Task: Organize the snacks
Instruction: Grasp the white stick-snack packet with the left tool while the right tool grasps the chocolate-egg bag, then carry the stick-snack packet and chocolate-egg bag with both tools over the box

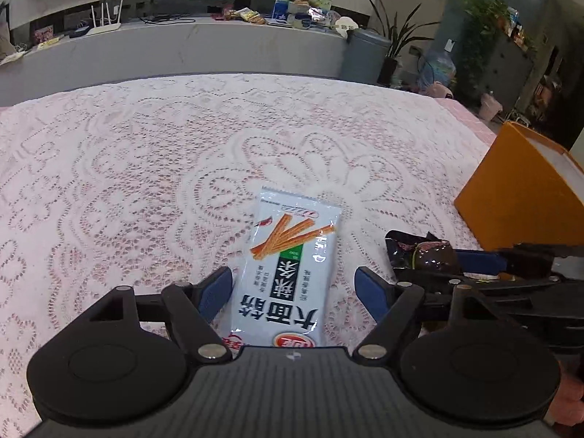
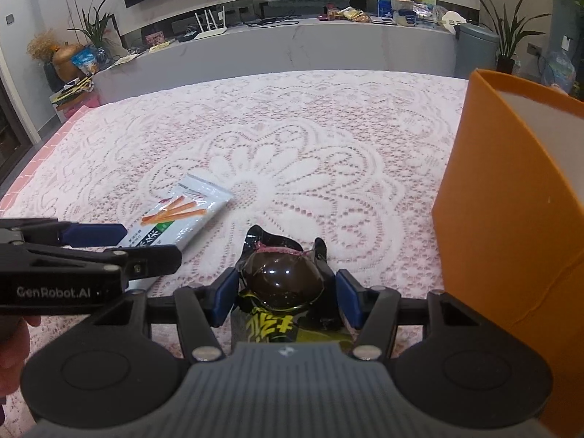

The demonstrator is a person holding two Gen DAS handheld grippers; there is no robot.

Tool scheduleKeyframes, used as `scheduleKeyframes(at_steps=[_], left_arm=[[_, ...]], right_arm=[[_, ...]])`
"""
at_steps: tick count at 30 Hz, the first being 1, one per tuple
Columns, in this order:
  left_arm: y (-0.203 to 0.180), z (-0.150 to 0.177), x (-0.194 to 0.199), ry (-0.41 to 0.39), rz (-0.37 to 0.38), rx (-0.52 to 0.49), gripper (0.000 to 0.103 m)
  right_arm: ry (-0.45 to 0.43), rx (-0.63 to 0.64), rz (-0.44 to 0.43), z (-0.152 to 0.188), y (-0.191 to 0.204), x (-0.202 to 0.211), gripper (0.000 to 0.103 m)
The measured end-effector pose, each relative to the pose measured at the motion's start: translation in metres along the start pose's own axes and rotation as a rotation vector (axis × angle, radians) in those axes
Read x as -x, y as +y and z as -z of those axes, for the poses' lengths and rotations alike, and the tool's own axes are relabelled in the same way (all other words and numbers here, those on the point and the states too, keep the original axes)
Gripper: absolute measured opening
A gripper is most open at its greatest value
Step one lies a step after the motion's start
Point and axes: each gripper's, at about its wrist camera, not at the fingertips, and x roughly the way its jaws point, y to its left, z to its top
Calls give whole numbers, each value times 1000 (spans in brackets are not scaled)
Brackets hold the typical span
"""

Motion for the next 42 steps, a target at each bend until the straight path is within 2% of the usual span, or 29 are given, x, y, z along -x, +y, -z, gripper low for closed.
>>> scheduleKeyframes(at_steps=[5, 8, 12, 14, 15, 19, 25, 28, 34, 42], left_arm=[[-8, 2, -3, -14, -69, -43, 80], [-21, 7, -7, -27, -128, -132, 79], [-20, 7, -7, -31, -129, -125, 78], [-21, 6, -6, -31, -131, -120, 71], [-22, 6, -6, -32, -134, -122, 62], [-23, 5, -4, -34, -141, -114, 57], [-17, 0, 4, -76, -146, -41, 55], [-15, -4, 15, -108, -138, -6, 55], [-20, -6, 34, -138, -135, 31, 55], [-33, -1, 54, -119, -141, 66, 55]], right_arm=[[-3, 60, 31, 2, 8, 1, 58], [-3, 71, 40, 3, 10, 1, 58], [0, 70, 53, 4, 9, 0, 60], [0, 68, 53, 4, 9, 0, 60], [0, 71, 55, 4, 9, 0, 60], [-4, 82, 59, 6, 11, 1, 59], [-15, 86, 52, 6, 11, 4, 57], [-46, 99, 61, 5, 14, 10, 56], [-99, 88, 26, 1, 17, 25, 56], [-148, 107, 10, 2, 21, 48, 56]])
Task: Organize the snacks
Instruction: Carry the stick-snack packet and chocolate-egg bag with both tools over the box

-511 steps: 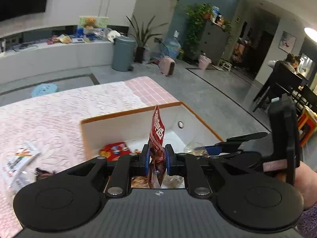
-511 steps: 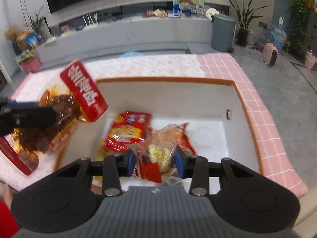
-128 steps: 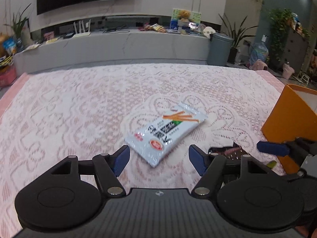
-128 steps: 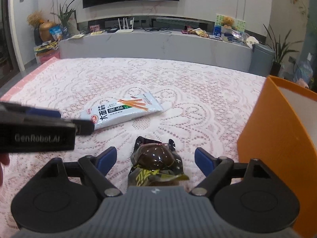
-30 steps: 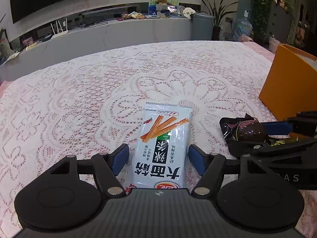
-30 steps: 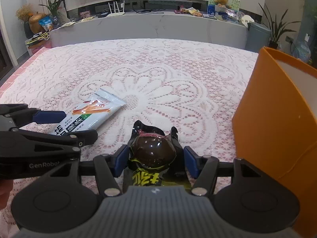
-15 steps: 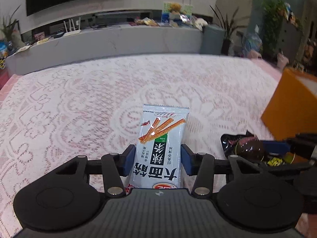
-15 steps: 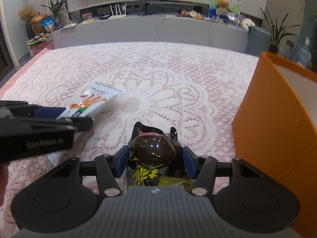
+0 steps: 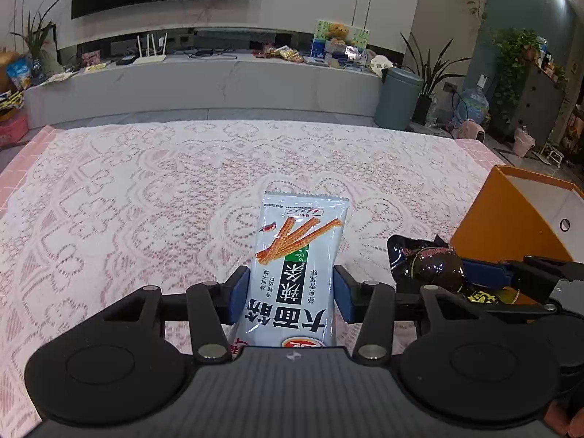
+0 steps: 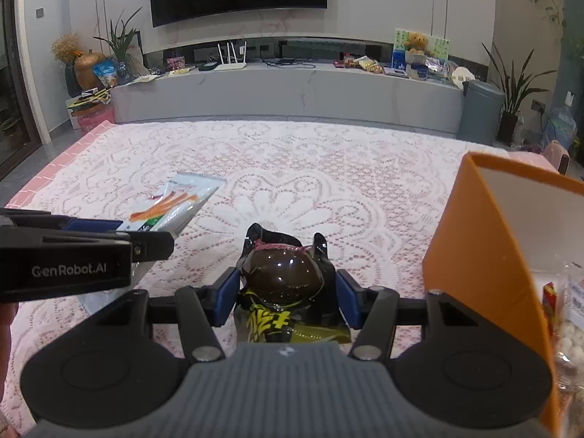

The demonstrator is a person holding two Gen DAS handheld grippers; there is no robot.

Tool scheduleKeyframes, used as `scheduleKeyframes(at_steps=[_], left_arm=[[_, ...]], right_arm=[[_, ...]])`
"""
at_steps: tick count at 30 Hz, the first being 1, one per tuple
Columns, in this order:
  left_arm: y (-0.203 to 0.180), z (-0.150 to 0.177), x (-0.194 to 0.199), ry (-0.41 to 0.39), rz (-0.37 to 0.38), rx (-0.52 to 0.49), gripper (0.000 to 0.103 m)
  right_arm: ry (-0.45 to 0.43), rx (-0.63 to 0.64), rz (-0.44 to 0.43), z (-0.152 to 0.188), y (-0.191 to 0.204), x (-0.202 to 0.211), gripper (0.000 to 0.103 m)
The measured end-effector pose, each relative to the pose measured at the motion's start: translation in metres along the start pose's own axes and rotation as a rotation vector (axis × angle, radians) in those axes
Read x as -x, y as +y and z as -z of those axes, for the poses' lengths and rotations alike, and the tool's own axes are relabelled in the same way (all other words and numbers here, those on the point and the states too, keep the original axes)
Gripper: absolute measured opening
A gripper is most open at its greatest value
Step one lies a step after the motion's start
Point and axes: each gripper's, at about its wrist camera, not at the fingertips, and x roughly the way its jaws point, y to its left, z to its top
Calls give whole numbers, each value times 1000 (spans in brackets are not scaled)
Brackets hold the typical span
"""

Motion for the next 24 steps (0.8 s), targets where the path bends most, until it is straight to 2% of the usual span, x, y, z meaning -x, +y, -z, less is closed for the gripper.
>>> scheduleKeyframes(at_steps=[5, 9, 16, 24], left_arm=[[-16, -1, 14, 7, -34, -48, 55], [-29, 0, 27, 26, -61, -45, 55], [-53, -7, 54, 16, -64, -51, 55], [-90, -22, 74, -23, -25, -99, 55]], right_arm=[[4, 19, 4, -1, -2, 22, 55], [-31, 23, -7, -5, -10, 48, 55], [-67, 12, 31, -19, -33, 87, 55], [-72, -56, 74, -25, -86, 123, 55]])
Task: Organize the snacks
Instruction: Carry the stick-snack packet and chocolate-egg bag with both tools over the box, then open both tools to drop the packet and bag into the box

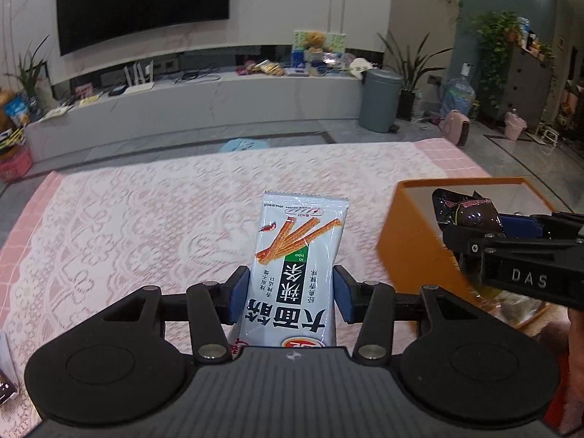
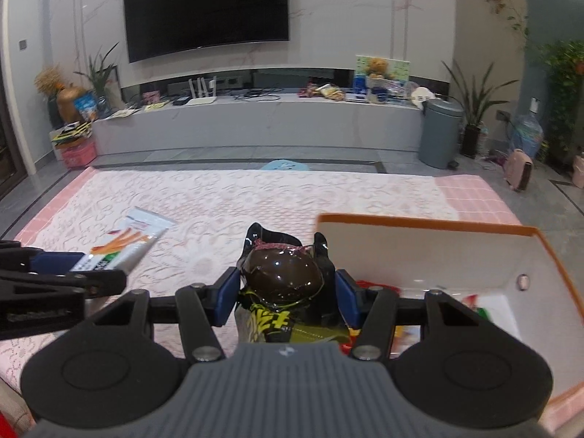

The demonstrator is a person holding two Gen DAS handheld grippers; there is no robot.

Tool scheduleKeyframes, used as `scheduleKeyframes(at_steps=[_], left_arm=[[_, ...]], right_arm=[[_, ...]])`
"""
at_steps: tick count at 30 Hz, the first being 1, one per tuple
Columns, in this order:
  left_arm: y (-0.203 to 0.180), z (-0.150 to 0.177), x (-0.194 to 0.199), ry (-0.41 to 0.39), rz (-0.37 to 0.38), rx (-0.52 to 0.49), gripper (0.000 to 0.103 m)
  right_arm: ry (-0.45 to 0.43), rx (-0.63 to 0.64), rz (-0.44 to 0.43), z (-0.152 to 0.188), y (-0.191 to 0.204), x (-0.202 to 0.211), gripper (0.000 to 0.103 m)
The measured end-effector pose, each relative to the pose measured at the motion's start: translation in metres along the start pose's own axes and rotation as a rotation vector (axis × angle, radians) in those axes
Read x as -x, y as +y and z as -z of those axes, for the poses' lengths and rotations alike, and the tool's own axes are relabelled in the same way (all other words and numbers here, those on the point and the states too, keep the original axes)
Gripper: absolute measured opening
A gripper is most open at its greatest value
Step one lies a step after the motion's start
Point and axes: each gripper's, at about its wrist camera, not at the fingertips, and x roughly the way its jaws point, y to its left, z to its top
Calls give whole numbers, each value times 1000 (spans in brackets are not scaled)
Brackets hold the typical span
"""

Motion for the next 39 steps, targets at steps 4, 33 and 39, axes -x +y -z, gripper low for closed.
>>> scheduleKeyframes(at_steps=[4, 33, 39], left_arm=[[-26, -13, 0, -12, 56, -25, 55], [-148, -33, -111, 223, 276, -238, 62], [-144, -36, -95, 184, 293, -223, 80]], right_arm=[[9, -25, 39, -6, -36, 13, 55], [325, 64, 122, 23, -163, -31, 58], [307, 98, 127, 18, -155, -22, 75]])
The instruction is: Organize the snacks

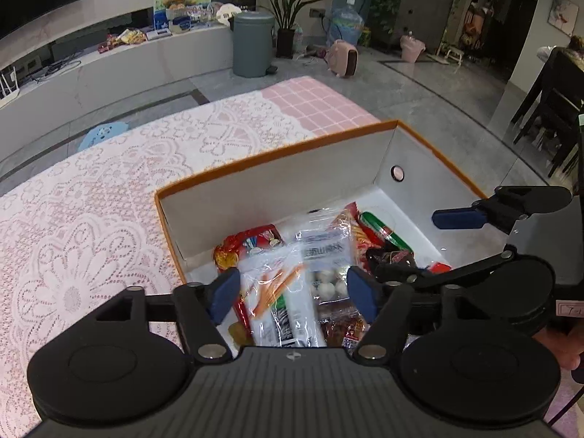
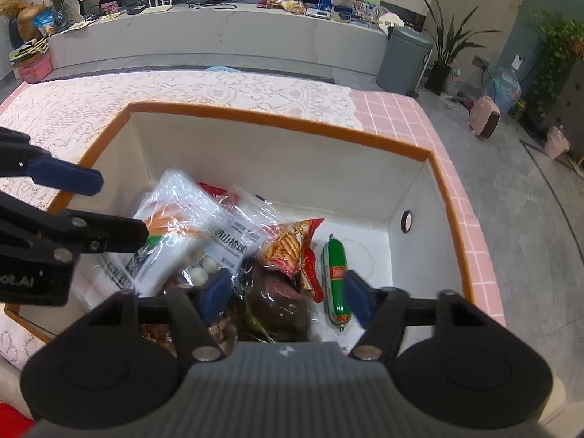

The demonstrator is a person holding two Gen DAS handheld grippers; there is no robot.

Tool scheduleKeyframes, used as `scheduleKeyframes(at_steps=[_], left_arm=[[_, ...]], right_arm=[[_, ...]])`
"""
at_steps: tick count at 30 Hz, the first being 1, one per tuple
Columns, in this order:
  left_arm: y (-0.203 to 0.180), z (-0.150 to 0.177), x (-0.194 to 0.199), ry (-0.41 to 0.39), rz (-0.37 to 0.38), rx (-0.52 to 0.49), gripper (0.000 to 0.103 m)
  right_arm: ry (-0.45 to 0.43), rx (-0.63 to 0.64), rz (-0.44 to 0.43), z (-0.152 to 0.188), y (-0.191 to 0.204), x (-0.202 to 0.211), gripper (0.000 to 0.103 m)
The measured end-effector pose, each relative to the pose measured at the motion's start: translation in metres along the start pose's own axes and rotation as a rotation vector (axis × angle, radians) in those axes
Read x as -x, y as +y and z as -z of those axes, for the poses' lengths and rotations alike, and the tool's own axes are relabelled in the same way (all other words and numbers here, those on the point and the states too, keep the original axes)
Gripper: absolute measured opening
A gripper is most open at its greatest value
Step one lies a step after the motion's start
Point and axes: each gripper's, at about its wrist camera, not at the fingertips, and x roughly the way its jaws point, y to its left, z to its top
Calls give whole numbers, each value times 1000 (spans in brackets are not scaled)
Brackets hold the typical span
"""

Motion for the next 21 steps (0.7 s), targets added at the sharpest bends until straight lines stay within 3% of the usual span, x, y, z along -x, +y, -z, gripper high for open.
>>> scheduleKeyframes(at_steps=[8, 16, 21], left_arm=[[4, 6, 44, -95, -43, 32, 81], [-8, 34, 110, -257, -148, 13, 81], [-15, 55, 144, -345, -207, 19, 86]], right_arm=[[-60, -3, 20, -3, 9, 29, 76], [-250, -129, -39, 20, 31, 94, 84], [-377, -110, -65, 41, 61, 137, 89]])
